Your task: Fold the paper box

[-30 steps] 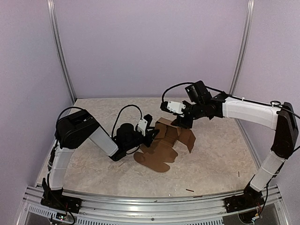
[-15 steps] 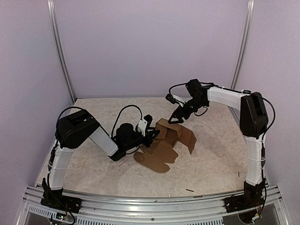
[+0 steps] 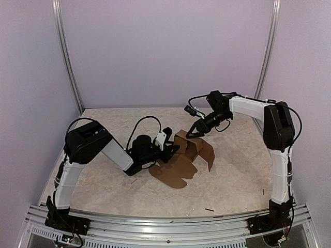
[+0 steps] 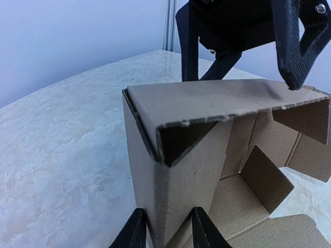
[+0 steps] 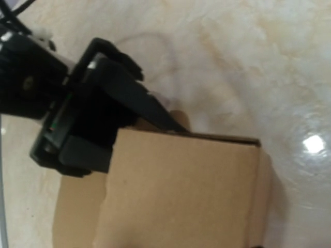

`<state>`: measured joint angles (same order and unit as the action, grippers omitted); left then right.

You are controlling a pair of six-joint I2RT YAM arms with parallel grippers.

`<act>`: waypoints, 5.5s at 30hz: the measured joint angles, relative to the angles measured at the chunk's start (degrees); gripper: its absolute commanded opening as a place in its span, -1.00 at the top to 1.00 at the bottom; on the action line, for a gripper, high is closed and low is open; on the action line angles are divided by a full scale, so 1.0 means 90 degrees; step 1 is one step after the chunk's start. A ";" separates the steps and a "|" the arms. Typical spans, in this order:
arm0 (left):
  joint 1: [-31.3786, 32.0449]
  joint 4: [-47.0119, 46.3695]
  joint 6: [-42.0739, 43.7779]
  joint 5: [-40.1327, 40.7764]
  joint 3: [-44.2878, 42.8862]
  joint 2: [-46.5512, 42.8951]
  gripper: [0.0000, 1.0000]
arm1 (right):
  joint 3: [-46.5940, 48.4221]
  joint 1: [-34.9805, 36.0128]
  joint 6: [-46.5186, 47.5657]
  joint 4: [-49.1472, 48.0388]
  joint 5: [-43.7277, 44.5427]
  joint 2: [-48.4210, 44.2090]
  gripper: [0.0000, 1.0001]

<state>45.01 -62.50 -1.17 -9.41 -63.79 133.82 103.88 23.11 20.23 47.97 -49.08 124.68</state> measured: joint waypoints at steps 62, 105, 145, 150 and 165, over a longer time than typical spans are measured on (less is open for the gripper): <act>0.0182 0.0041 -0.0002 0.0585 -0.0505 0.0381 0.82 | 0.0131 -0.0083 -0.0304 0.0639 -0.1656 0.0894 -0.38; 0.0495 0.2025 0.0119 0.1535 0.1168 -0.2059 -0.20 | -0.0219 -0.0267 0.1093 0.1651 -0.1316 -0.0381 -0.58; -0.0250 0.4158 0.0517 0.0228 0.0350 -0.2154 0.67 | -0.4685 -0.0865 0.0423 -0.1683 0.1311 -0.4381 -0.65; -0.0250 0.4119 0.0505 0.0143 0.0274 -0.2154 0.66 | -0.3772 -0.0806 0.0204 -0.1545 0.1268 -0.3524 -0.47; -0.0255 0.3655 0.0449 0.0097 0.0794 -0.2154 0.67 | 0.1642 0.0792 -0.0782 -0.0488 0.0653 0.0687 -0.67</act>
<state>42.72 -29.61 2.87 -8.54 -56.64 114.43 118.65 30.24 13.19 43.57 -43.20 130.87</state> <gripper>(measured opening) 0.170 0.834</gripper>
